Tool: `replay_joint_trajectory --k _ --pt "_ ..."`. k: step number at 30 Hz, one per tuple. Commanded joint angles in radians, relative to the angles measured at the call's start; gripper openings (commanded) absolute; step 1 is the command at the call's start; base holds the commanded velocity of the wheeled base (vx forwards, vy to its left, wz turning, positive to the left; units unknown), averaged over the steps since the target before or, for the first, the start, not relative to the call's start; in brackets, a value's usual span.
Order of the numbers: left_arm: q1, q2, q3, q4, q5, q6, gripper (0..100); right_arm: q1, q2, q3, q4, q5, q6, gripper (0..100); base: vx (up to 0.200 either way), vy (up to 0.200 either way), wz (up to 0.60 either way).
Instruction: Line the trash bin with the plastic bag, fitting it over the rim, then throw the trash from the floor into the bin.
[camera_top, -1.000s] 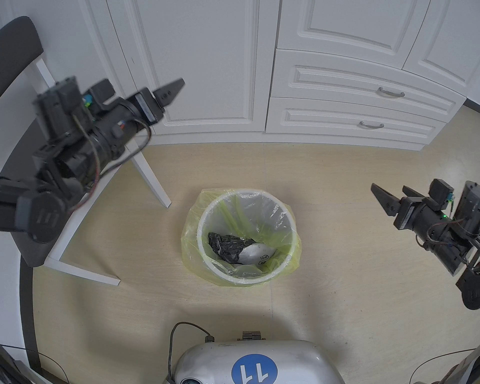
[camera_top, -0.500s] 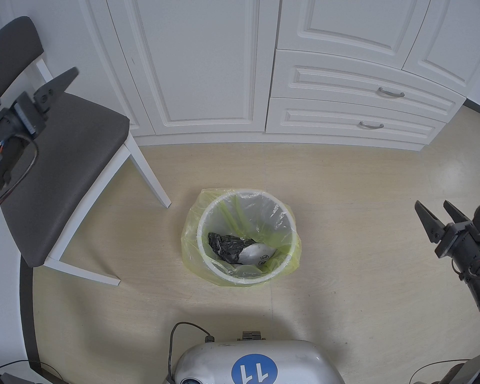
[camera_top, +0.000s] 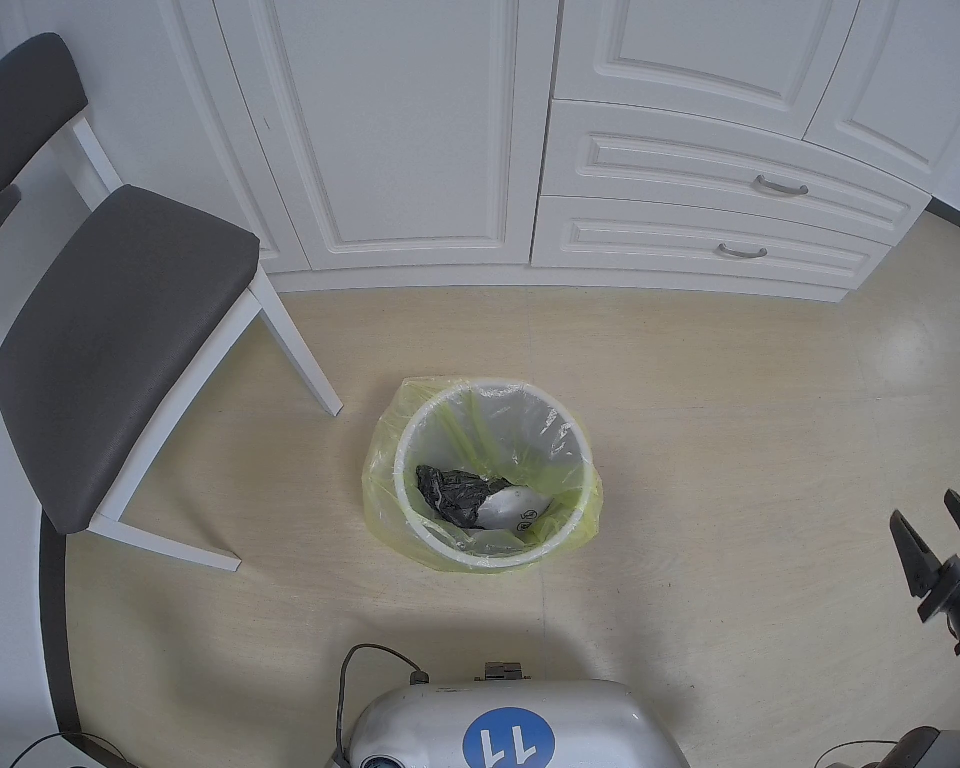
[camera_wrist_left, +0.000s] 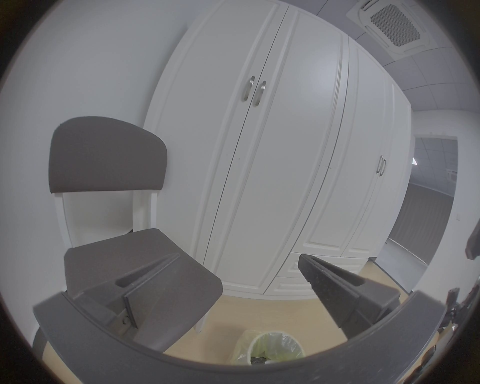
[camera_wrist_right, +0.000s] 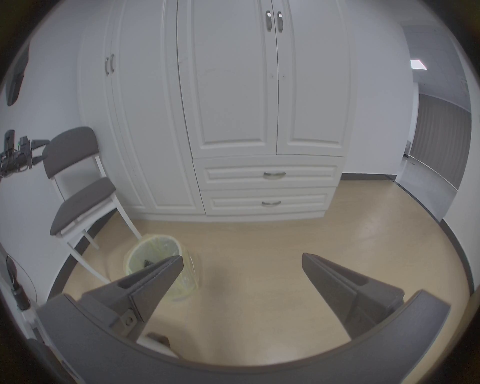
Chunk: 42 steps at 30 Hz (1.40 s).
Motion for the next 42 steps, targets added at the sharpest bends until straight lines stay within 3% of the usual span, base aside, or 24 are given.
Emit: replay_joint_trajectory --k 1,5,12,17,22,31,37,42 --pt "0.012 -0.176 0.021 0.099 0.006 0.051 100 -0.065 -0.361 -0.163 0.364 -0.014 -0.001 100 0.000 0.000 0.00" --pt "0.023 -0.227 0.038 0.183 0.007 0.220 100 -0.082 -0.349 -0.217 0.377 -0.010 -0.006 100 0.000 0.000 0.00" --pt "0.060 -0.268 0.045 0.218 0.032 0.348 100 -0.083 -0.333 -0.296 0.368 0.001 -0.003 100 0.000 0.000 0.00" --pt "0.086 -0.293 0.031 0.208 0.078 0.381 100 -0.100 -0.384 -0.401 0.371 -0.007 -0.001 100 0.000 0.000 0.00" --pt "0.086 -0.328 -0.012 0.206 0.127 0.382 100 -0.169 -0.419 -0.482 0.373 0.001 -0.006 100 0.000 0.000 0.00" --pt "0.088 -0.442 -0.087 0.224 0.130 0.462 100 -0.189 -0.542 -0.586 0.382 -0.005 -0.073 100 0.000 0.000 0.00" --pt "0.089 -0.501 -0.173 0.338 0.130 0.470 100 -0.192 -0.614 -0.643 0.411 -0.014 -0.121 100 0.000 0.000 0.00" --pt "0.114 -0.595 -0.179 0.441 0.130 0.470 100 -0.252 -0.656 -0.677 0.433 -0.013 -0.118 100 0.000 0.000 0.00"
